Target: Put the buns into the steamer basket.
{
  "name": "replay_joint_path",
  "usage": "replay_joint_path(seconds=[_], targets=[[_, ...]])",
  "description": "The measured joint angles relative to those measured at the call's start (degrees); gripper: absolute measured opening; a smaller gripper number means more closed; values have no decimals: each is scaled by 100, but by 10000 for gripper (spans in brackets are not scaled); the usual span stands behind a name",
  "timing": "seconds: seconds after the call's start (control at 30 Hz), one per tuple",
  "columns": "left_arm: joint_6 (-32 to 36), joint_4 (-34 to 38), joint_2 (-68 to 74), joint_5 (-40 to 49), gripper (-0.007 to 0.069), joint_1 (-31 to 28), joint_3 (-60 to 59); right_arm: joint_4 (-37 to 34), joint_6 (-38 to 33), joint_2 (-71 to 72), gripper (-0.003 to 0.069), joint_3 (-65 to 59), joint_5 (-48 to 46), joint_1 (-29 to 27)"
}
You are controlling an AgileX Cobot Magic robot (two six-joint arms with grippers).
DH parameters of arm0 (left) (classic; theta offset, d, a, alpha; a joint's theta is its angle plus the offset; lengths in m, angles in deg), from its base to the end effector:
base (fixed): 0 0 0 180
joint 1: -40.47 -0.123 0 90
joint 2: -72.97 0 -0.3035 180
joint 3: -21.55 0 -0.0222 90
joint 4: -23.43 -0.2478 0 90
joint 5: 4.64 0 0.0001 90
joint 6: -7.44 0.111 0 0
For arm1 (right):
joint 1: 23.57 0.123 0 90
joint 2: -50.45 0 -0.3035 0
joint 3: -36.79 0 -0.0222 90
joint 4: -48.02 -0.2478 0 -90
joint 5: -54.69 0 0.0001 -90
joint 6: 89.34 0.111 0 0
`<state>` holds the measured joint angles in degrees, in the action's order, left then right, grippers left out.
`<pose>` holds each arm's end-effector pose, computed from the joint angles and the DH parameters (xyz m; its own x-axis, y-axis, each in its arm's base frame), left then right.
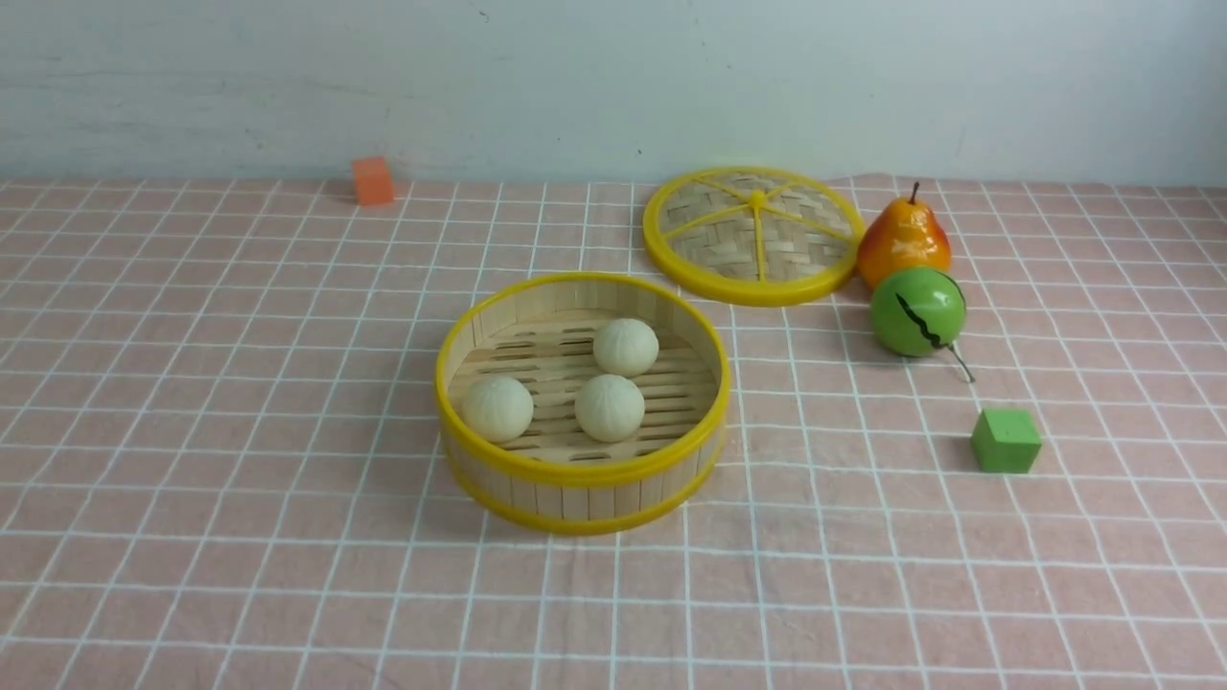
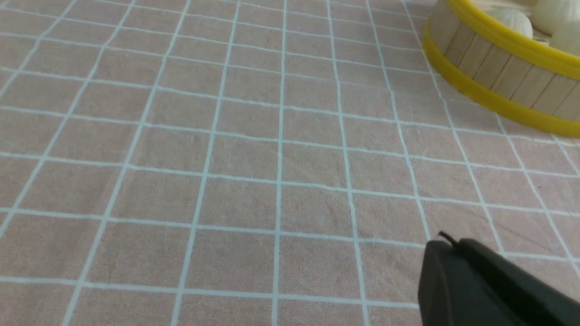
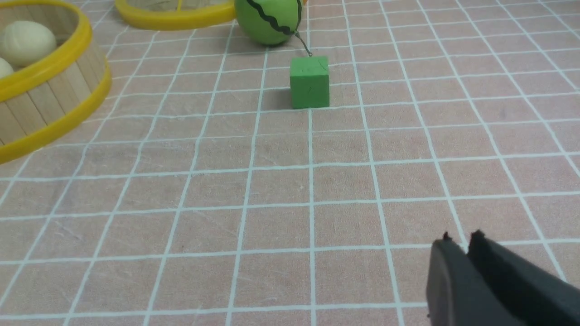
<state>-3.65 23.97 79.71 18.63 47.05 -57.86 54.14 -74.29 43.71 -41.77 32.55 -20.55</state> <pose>0.0486 -0.0060 0.1604 -0.3473 -0.1621 -0.9236 0.0493 0.9804 -0.1906 0.0498 -0.0019 0.1679 -0.2958 0.1474 -0.9438 0.0343 0.9890 0.1438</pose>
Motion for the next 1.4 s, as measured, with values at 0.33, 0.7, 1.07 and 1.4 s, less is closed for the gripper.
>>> replay_joint_path(seconds=[0.33, 0.7, 1.07, 1.4], targets=[[30, 34, 0, 0, -14, 0, 0, 0, 0, 0, 76, 0, -6, 0], [32, 34, 0, 0, -14, 0, 0, 0, 0, 0, 89, 0, -6, 0], [37, 34, 0, 0, -14, 0, 0, 0, 0, 0, 101, 0, -6, 0], [37, 34, 0, 0, -14, 0, 0, 0, 0, 0, 105, 0, -6, 0]])
